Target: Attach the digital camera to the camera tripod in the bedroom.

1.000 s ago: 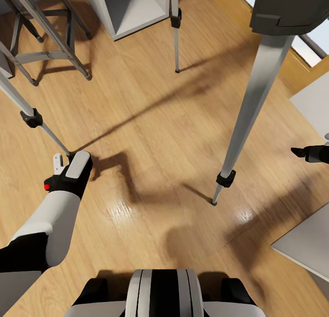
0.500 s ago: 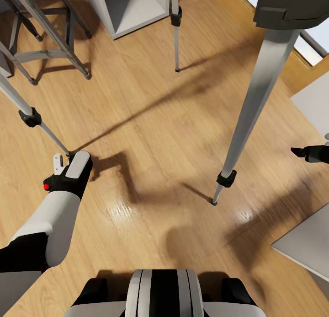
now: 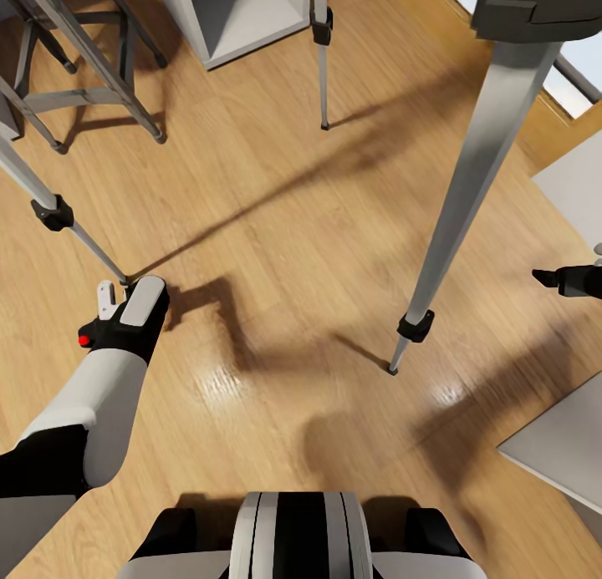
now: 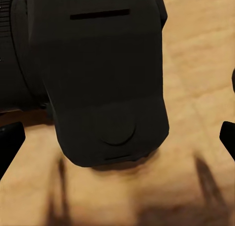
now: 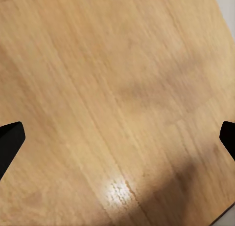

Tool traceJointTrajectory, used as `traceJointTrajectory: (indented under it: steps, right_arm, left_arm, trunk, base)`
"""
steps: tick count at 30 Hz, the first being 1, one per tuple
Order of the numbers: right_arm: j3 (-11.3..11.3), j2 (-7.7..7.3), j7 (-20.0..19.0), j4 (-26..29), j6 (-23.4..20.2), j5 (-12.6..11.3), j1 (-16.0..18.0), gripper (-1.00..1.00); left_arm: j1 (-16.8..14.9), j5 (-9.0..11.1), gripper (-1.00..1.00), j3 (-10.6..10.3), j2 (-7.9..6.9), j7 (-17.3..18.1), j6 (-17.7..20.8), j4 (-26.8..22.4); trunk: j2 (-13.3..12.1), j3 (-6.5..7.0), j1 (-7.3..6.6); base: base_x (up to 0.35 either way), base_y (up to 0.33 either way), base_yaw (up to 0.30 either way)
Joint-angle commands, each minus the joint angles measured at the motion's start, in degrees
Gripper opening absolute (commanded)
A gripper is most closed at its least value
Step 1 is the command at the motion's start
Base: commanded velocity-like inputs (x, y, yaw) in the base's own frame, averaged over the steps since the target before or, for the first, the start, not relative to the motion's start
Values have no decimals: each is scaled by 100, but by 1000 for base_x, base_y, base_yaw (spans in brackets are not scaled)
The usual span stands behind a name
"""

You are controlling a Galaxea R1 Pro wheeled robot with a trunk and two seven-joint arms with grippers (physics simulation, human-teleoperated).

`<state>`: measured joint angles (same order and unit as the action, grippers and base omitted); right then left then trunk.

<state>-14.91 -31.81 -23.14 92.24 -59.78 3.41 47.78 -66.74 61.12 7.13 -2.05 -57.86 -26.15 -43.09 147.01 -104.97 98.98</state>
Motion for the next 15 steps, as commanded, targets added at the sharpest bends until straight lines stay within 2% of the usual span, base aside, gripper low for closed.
traceJointTrajectory:
  steps: [1,15]
  right_arm:
    - [-3,-1,-41,4,-22,37,4,100]
    - [-3,-1,-41,4,-22,37,4,100]
  left_arm:
    - [3,31,100,-2,-2,-6,-22,-6]
    - [38,25,100,-11,-6,30,-22,-7]
  trunk:
    - [3,-3,2]
    - [5,-3,7]
  base:
    - [0,0,0]
    - [0,0,0]
